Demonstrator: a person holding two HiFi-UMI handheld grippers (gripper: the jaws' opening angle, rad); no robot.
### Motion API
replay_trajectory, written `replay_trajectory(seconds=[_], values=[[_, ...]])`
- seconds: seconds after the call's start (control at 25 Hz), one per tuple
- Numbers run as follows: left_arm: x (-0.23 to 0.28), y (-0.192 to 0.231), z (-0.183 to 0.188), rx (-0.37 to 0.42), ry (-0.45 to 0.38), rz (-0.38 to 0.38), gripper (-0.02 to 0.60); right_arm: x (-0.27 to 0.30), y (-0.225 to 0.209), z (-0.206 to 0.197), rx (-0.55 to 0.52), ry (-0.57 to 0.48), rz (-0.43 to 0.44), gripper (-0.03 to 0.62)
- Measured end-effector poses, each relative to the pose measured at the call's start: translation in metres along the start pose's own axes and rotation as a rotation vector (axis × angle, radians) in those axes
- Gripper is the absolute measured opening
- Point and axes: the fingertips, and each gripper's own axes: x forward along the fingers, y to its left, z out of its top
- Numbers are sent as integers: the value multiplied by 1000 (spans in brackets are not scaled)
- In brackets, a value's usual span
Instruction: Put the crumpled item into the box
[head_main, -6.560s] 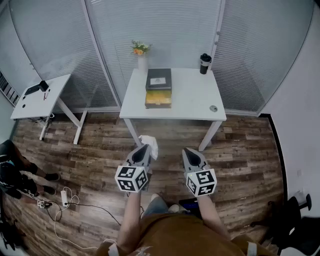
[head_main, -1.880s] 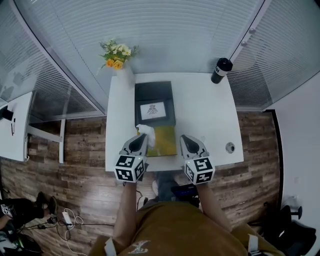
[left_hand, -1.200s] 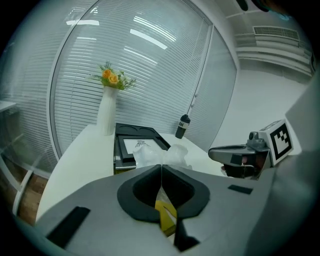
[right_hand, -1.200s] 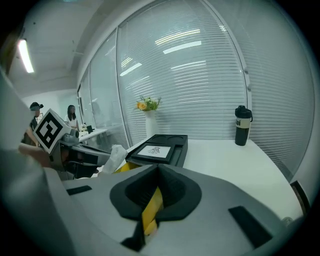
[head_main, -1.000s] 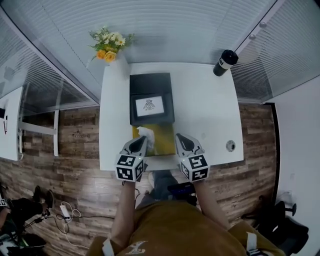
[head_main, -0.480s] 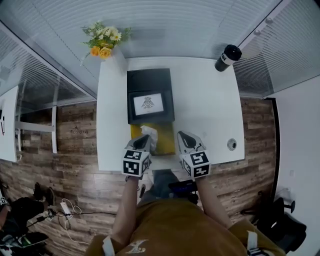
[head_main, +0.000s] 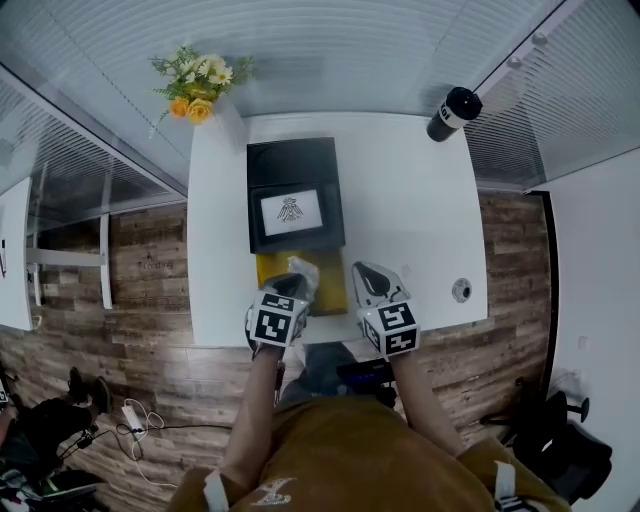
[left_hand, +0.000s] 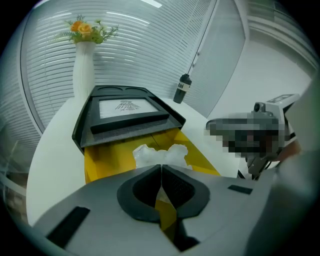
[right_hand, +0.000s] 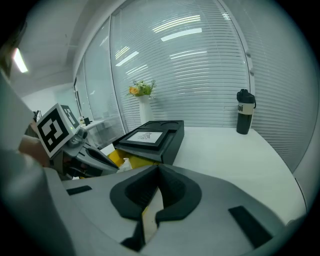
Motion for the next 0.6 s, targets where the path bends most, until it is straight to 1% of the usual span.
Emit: replay_trajectory(seconds=[0.32,0.6], values=[[9,-2,-4,10,62,-1,31,1,-5,-1,6,5,8,12],[11,-2,-5,10,76,-6,32,0,-6,-3,7,8,7,12]])
